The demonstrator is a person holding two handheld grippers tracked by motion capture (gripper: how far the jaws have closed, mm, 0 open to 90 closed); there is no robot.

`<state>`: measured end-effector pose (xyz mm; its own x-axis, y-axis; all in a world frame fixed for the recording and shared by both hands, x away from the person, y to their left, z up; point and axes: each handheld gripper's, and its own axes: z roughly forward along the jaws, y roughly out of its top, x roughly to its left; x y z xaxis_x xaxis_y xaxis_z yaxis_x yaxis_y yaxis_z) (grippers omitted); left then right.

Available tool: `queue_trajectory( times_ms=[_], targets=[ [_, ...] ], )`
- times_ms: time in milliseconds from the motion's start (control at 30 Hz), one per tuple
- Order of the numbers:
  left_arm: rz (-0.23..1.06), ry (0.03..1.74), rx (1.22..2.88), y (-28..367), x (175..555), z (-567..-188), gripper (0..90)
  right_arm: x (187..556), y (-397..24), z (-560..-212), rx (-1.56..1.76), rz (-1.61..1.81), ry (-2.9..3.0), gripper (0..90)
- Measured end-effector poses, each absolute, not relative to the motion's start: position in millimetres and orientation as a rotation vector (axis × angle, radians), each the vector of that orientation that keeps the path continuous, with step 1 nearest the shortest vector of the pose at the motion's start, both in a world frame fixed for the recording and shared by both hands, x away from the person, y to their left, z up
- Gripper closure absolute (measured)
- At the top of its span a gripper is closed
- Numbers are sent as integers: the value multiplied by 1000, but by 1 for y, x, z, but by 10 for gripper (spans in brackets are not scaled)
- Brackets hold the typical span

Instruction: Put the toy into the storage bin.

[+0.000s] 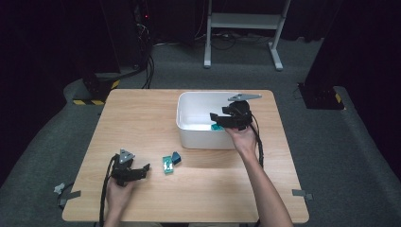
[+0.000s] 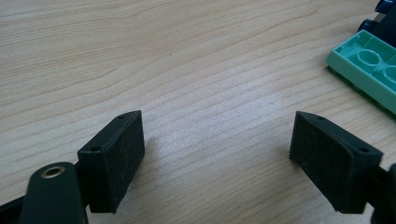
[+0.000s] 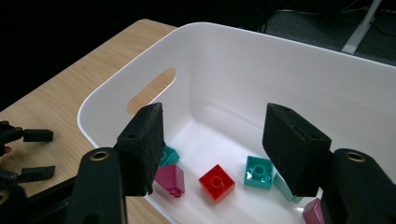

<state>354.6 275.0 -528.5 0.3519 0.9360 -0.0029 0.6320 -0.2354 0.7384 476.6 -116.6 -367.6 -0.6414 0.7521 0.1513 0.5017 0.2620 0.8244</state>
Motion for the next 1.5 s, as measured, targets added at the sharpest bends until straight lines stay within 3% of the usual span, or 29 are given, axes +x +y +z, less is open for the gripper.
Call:
queue_trajectory(
  times_ms=[1500],
  targets=[
    [598,1361,1965,275,355,-529,180,440,-122,-355,986,1465,2204,406]
  ],
)
